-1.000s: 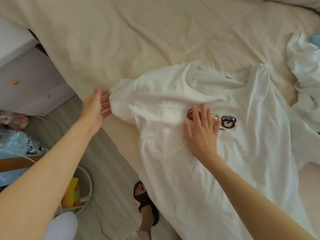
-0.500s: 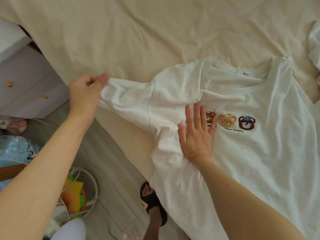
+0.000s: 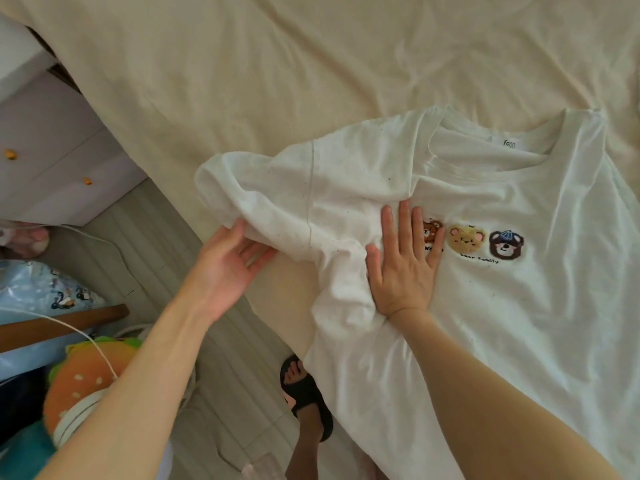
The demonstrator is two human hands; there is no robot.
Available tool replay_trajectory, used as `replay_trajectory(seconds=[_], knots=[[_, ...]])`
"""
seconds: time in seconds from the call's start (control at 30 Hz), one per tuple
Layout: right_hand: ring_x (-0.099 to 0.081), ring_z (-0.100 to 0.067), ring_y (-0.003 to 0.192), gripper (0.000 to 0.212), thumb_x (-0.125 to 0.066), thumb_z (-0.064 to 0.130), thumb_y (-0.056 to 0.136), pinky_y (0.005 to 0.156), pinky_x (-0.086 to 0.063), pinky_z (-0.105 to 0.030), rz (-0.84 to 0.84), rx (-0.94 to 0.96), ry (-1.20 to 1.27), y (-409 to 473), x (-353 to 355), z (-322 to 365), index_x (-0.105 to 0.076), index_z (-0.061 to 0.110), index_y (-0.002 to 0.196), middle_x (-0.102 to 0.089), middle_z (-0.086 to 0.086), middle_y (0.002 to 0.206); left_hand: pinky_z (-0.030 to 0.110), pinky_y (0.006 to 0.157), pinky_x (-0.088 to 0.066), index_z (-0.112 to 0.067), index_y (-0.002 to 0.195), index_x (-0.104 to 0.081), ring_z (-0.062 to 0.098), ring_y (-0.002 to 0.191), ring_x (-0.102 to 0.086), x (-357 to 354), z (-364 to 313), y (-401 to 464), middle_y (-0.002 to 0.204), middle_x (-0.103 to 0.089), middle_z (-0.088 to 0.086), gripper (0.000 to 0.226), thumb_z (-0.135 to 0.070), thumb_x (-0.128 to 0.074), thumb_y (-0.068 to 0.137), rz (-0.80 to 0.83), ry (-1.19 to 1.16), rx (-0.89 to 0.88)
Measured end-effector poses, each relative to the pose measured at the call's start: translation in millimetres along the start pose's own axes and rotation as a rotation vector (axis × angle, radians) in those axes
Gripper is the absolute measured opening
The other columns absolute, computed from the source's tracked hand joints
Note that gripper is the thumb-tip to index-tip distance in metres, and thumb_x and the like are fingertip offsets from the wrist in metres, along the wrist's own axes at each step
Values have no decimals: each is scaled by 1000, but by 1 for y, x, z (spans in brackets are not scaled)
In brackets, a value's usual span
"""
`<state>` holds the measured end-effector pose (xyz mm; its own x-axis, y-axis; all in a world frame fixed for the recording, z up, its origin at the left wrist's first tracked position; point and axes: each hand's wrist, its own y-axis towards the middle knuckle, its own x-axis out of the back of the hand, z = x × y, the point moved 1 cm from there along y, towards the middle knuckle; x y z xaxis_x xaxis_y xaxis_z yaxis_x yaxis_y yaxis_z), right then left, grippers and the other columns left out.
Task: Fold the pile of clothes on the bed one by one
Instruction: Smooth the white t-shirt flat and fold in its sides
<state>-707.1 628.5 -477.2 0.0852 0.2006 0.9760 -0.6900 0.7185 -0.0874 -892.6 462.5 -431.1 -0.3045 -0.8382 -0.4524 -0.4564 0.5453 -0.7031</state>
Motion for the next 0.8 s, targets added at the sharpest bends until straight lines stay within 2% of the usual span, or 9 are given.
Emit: replay_trajectory(seconds=[0.13, 0.3, 0.4, 0.47, 0.53, 0.6, 0.67, 0.73, 0.8], knots=[[-16, -24, 145, 58, -19, 45, 96, 116, 1, -52, -14, -5, -13, 0, -1, 0, -12, 22, 149, -20, -9, 157, 31, 83, -55, -22, 110, -63, 18, 107, -63, -4, -3, -2, 110, -69, -1, 22, -23, -57, 90, -206, 38, -236], [-15, -24, 145, 59, -19, 46, 95, 116, 2, -52, 1, -16, 6, 0, 1, 1, -10, 23, 148, -18, -8, 158, 12, 71, -48, -36, 89, -63, -9, 80, -60, 5, -24, -12, 81, -66, -22, 17, -22, -55, 94, -490, 549, -690], [-15, -25, 145, 59, -20, 45, 95, 116, 1, -54, 6, -15, 2, 0, 0, 2, -9, 23, 148, -18, -8, 158, 13, 70, -47, -38, 83, -62, -8, 77, -59, 18, -16, -15, 80, -65, -19, 18, -27, -54, 95, -540, 635, -572], [-15, -25, 145, 59, -20, 45, 95, 116, 0, -55, 7, -18, 7, 0, 0, 2, -9, 23, 148, -18, -9, 157, 22, 79, -51, -34, 92, -65, 4, 91, -65, 23, -6, -14, 92, -70, -12, 15, -37, -51, 95, -482, 432, -324], [-14, -25, 145, 59, -20, 45, 95, 116, -1, -55, 5, -20, 3, 0, -1, 2, -9, 23, 148, -18, -9, 157, 29, 85, -51, -29, 109, -63, 10, 103, -65, 30, 4, -12, 108, -70, -8, 32, -50, -46, 92, -356, 204, -110], [-14, -25, 145, 59, -19, 45, 95, 116, 0, -54, 8, -18, -1, 0, -1, 2, -9, 23, 148, -17, -9, 157, 32, 88, -48, -30, 115, -61, 13, 107, -64, 34, 12, -14, 114, -69, -6, 40, -55, -46, 87, -318, 143, 9], [-14, -25, 145, 59, -19, 45, 95, 116, 2, -53, 10, -18, 4, 1, -1, 2, -9, 22, 148, -16, -8, 157, 34, 85, -49, -27, 107, -64, 18, 107, -63, 36, 23, -18, 111, -69, -3, 27, -44, -50, 91, -386, 168, 44], [-14, -25, 145, 59, -19, 45, 95, 116, 1, -54, 12, -17, 7, 1, -1, 1, -10, 22, 148, -16, -9, 157, 34, 79, -51, -21, 99, -60, 21, 107, -60, 39, 28, -20, 108, -65, 0, 16, -31, -47, 97, -544, 130, -20], [-14, -26, 145, 59, -19, 45, 95, 116, 0, -55, 12, -14, -3, 1, -2, 1, -9, 22, 149, -16, -9, 158, 35, 80, -52, -22, 94, -55, 19, 103, -59, 39, 23, -17, 108, -60, 0, 14, -29, -44, 99, -677, 80, -89]])
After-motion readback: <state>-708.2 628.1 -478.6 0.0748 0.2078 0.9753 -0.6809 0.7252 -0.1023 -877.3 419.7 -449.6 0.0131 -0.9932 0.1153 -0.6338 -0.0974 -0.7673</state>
